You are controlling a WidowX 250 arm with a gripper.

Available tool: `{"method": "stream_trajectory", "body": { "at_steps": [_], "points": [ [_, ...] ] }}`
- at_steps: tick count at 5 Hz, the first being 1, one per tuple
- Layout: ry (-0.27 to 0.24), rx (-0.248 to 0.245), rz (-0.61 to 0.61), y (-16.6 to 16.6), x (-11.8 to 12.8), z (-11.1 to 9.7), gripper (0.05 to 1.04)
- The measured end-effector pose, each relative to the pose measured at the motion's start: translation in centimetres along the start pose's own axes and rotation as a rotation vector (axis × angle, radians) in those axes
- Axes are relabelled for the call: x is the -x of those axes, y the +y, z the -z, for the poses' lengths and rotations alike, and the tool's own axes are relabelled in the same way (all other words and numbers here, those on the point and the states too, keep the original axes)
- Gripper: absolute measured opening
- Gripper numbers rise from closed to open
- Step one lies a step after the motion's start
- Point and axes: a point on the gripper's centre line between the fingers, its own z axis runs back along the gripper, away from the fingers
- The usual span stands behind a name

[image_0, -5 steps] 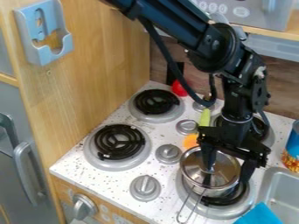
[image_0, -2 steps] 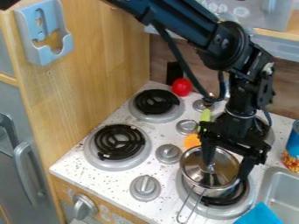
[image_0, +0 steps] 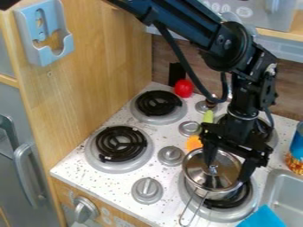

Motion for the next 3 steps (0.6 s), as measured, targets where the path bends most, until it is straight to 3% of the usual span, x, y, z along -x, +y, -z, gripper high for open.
{"method": "stream_trajectory", "body": {
  "at_steps": [3],
  "points": [
    [-0.002,-0.039,-0.028,1.8,-0.4,0.1,1.005]
  ]
}}
